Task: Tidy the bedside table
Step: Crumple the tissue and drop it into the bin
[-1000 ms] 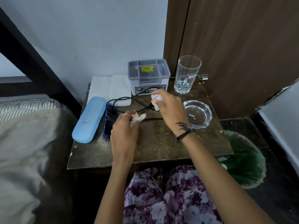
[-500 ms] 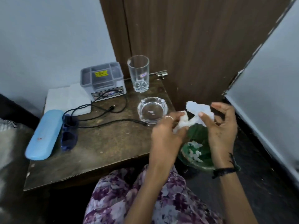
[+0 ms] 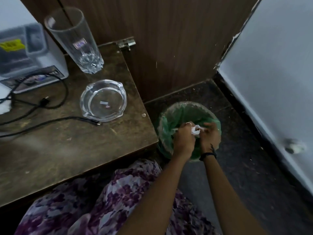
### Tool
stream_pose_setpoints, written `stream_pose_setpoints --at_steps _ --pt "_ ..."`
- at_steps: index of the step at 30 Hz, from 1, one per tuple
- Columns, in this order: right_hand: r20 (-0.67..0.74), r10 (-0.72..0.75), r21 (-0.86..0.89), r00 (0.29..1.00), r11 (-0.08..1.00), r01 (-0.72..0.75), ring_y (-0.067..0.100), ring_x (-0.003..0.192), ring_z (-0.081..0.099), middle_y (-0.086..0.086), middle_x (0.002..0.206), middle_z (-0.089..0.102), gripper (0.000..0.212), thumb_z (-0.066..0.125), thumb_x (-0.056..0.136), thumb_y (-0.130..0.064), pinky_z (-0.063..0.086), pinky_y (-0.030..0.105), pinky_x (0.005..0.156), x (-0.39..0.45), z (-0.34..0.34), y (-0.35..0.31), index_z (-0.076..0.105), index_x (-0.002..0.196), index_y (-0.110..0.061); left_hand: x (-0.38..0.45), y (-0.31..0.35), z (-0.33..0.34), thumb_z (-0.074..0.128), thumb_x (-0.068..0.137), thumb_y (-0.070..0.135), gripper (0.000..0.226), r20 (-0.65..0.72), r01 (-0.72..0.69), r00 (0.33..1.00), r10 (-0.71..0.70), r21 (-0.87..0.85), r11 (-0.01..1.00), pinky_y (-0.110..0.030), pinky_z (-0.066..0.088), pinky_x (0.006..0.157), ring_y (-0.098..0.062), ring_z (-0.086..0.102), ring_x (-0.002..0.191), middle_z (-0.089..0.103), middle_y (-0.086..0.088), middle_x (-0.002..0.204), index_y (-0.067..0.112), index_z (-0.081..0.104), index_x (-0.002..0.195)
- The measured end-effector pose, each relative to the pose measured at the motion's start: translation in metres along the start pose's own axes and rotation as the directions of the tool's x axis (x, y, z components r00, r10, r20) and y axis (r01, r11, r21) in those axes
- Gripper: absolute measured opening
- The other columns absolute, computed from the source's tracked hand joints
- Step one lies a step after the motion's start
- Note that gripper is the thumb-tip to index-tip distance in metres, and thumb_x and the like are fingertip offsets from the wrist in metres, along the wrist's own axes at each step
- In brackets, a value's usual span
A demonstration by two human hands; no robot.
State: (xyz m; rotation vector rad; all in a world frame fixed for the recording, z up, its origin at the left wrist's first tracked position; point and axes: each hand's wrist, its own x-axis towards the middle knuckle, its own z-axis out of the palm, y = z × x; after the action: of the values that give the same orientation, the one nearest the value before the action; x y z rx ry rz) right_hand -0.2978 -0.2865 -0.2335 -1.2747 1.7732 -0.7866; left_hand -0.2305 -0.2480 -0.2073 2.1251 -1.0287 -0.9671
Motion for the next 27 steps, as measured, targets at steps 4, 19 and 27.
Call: stream_pose_setpoints --at_steps 4,19,27 --pt "0.211 0.077 -0.239 0.974 0.971 -0.025 0.035 0.104 0.059 0.02 0.113 0.064 0.028 0.061 0.084 -0.007 0.045 0.035 0.083 0.024 0.01 0.028 0.057 0.111 -0.002 0.018 -0.031 0.026 0.045 0.088 -0.009 0.056 0.153 0.009 0.988 -0.008 0.0 1.0 -0.034 0.037 0.104 -0.028 0.041 0.131 0.038 -0.014 0.146 0.012 0.04 0.139" --pt "0.031 -0.069 0.01 0.997 0.998 0.069 0.019 0.083 0.06 0.007 0.091 0.068 0.014 0.054 0.086 -0.007 0.045 0.024 0.071 -0.037 -0.004 -0.027 0.066 0.092 -0.007 -0.028 0.019 -0.036 0.041 0.093 0.007 0.024 0.022 0.026 0.999 -0.024 -0.085 0.996 -0.039 0.05 0.079 -0.028 0.062 0.096 0.066 -0.013 0.107 0.01 0.061 0.106" --pt "0.148 -0.438 0.373 0.887 0.855 0.36 0.019 0.081 0.065 0.002 0.084 0.069 0.015 0.059 0.087 -0.015 0.052 0.031 0.073 -0.141 -0.022 -0.131 0.062 0.082 -0.03 -0.125 0.03 -0.152 0.048 0.092 0.007 0.02 -0.349 -0.211 0.927 0.138 -0.183 0.96 -0.027 0.048 0.073 -0.016 0.064 0.085 0.07 -0.005 0.095 0.012 0.062 0.105"
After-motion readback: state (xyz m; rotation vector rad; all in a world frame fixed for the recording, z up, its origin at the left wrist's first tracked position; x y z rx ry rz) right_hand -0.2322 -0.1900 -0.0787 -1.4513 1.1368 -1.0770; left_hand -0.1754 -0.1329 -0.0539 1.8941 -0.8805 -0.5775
